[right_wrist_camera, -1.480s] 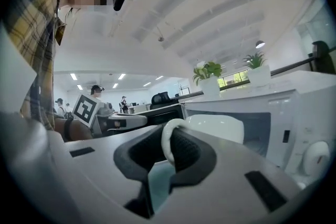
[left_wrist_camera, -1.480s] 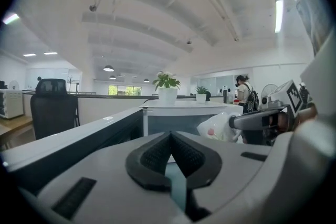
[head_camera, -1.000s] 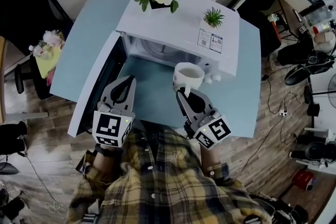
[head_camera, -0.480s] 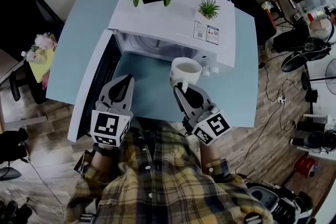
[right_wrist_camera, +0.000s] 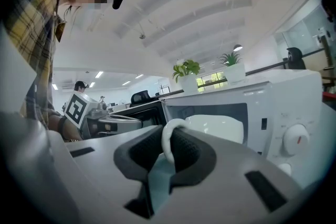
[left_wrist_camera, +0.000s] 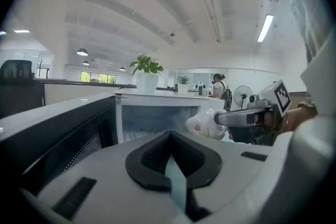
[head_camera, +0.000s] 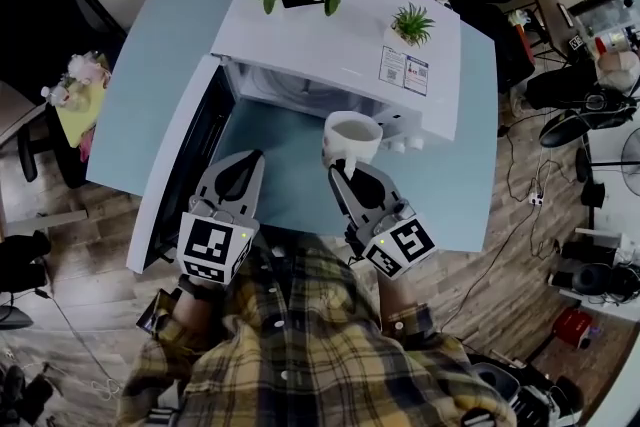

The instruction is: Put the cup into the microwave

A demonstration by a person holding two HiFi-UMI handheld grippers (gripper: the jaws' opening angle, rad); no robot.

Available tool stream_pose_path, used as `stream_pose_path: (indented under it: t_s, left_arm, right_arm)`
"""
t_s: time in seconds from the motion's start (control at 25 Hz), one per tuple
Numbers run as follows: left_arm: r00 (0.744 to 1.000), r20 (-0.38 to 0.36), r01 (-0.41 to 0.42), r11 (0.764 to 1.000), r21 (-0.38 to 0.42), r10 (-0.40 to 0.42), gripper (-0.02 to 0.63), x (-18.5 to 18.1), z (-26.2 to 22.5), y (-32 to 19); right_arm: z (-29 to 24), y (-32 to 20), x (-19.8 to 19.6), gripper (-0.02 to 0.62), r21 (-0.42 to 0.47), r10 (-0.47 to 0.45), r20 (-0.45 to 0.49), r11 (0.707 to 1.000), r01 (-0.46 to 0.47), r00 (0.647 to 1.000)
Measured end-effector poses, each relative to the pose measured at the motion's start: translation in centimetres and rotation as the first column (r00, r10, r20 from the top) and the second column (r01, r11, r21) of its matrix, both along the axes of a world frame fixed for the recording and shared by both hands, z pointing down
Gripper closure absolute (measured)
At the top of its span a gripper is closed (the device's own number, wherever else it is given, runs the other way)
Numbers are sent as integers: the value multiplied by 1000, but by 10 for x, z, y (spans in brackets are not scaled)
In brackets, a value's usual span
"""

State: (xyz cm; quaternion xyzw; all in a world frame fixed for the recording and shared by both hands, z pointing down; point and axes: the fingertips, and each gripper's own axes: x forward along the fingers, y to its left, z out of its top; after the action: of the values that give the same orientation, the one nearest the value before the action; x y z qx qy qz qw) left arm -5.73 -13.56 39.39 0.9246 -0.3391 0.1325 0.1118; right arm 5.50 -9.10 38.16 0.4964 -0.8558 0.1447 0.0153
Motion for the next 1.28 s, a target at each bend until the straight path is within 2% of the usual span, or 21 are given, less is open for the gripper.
stream_pose_path:
  t_s: [0.56,1.28]
  left_arm:
    - [1000,-12,23,999,-33,-23,614,4,17,-1]
    - [999,-23,46,996,-72,-48,614,10,32,-2]
  right_arm:
    - [19,-28,-1,548,10,-8,-22,1000,8,1000]
    - [43,-73,-14,548,40,-74,-67,996,77,995]
